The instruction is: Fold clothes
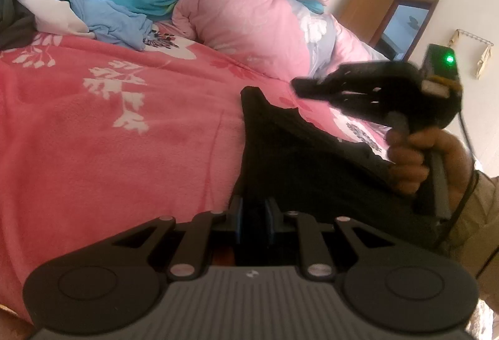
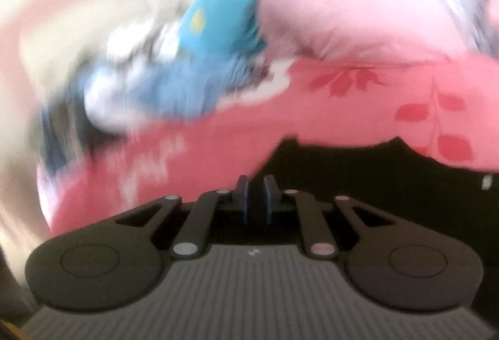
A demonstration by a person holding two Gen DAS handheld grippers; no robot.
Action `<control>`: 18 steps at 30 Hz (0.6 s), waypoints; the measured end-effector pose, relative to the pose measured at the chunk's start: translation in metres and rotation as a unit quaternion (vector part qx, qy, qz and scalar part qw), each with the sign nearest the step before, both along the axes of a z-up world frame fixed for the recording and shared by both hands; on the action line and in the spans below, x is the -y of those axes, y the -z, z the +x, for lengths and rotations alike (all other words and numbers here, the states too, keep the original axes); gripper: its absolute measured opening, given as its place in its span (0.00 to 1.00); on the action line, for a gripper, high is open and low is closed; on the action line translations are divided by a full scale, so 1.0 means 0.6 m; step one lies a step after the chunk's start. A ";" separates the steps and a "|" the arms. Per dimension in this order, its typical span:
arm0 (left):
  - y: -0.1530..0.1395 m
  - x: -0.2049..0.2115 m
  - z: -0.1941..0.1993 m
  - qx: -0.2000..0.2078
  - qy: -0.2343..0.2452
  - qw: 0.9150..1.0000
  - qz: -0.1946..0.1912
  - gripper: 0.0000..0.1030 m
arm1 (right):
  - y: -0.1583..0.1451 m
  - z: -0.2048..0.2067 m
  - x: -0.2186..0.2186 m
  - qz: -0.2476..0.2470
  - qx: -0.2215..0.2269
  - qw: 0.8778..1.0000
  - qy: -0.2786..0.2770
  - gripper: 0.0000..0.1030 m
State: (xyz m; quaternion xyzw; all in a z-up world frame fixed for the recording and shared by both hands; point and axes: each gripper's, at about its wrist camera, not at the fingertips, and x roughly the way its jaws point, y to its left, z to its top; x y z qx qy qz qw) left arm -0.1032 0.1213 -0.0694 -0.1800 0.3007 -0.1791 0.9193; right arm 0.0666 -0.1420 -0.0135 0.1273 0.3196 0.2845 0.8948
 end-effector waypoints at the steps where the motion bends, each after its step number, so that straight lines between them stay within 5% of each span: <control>1: 0.000 0.000 0.000 0.000 0.000 1.000 0.000 0.17 | -0.005 0.000 0.013 0.019 -0.004 1.000 0.007 0.10; 6: -0.001 0.003 -0.001 0.002 -0.002 1.000 0.005 0.17 | -0.031 -0.058 0.093 0.036 0.004 0.998 0.048 0.10; 11: -0.002 0.006 -0.002 0.003 -0.003 1.000 0.011 0.17 | -0.059 -0.163 0.242 0.018 0.012 0.989 0.149 0.10; 18: -0.007 0.019 -0.007 0.006 -0.010 0.999 0.037 0.17 | -0.077 -0.317 0.460 -0.002 0.006 0.944 0.329 0.24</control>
